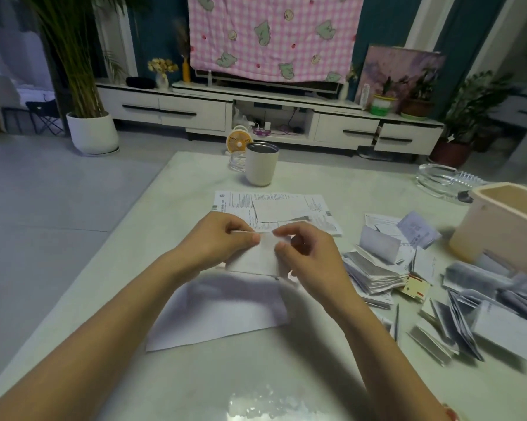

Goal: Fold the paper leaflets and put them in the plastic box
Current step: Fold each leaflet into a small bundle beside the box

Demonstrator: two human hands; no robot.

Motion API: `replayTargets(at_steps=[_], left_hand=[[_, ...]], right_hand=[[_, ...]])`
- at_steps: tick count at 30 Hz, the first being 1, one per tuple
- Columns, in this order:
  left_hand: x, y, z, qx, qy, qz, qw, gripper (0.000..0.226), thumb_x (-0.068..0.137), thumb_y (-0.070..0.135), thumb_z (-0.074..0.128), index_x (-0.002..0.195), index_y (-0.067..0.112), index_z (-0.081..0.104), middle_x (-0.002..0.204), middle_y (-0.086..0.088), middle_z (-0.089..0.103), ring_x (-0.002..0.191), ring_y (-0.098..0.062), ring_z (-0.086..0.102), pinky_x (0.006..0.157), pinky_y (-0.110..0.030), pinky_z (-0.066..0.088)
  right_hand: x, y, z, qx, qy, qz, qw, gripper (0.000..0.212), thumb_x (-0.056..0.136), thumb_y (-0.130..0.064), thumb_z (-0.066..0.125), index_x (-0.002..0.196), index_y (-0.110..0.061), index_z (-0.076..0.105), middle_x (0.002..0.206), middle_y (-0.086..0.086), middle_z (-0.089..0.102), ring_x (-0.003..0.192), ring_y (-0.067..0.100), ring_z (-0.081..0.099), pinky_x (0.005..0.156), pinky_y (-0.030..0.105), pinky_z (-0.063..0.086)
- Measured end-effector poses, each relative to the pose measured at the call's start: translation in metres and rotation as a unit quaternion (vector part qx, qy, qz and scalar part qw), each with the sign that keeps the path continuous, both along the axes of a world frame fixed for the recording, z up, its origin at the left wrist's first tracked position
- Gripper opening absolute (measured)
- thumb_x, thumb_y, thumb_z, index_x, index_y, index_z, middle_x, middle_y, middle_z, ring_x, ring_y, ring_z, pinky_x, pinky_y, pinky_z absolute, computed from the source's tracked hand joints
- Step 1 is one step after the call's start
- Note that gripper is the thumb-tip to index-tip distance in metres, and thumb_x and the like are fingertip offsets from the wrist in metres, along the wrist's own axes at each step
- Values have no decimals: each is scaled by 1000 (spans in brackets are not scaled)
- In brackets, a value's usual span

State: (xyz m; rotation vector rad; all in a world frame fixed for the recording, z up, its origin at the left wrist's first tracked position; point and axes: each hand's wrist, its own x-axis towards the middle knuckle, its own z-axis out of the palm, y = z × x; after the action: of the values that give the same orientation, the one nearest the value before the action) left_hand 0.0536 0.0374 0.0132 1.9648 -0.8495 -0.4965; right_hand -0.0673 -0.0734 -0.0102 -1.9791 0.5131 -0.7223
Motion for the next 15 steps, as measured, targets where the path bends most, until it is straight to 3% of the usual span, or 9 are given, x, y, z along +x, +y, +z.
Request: replayTargets(at_steps=[3, 7, 9, 12, 15], left_hand=[[-10, 4, -1, -37, 26, -20, 999, 11, 86, 20, 66, 75, 18, 69, 72, 1, 66, 63, -10, 55, 54, -18, 44], [-36, -1, -5, -74, 74, -45, 994, 10, 91, 14, 57, 84, 15, 64, 70, -1, 67, 54, -6, 61, 55, -18, 49], [-47, -5, -9, -65, 74, -55, 994, 9, 93, 14, 53, 90, 16, 62, 77, -3, 69, 59, -11, 62, 59, -21, 48], [-56, -5, -15, -63, 61, -54, 995, 9, 93, 15, 52, 94, 15, 61, 81, -1, 69, 62, -13, 63, 63, -24, 48], [-56, -5, -20, -61, 70, -31, 995, 9, 93, 14, 51, 91, 15, 60, 79, 1, 67, 62, -13, 63, 62, -25, 49]], right_hand=[[-14, 2, 13, -101, 20, -10, 995, 14, 84, -10, 62, 80, -24, 64, 63, -6, 59, 60, 7, 53, 59, 20, 44], [-47, -19, 32, -118, 5, -82, 990, 14, 85, -9, 63, 79, -21, 65, 72, -7, 66, 63, 4, 57, 59, 15, 46], [-67, -43, 43, -44, -44, -161, 985, 9, 87, -7, 61, 87, -14, 65, 73, -1, 64, 60, 6, 55, 53, 16, 46], [-88, -90, 53, 99, -96, -291, 947, 11, 89, -5, 57, 98, -5, 64, 73, 3, 58, 57, 11, 52, 46, 17, 43], [-94, -122, 37, 172, -59, -344, 921, 12, 91, -2, 52, 99, -4, 61, 71, 7, 52, 55, 14, 47, 34, 11, 36]])
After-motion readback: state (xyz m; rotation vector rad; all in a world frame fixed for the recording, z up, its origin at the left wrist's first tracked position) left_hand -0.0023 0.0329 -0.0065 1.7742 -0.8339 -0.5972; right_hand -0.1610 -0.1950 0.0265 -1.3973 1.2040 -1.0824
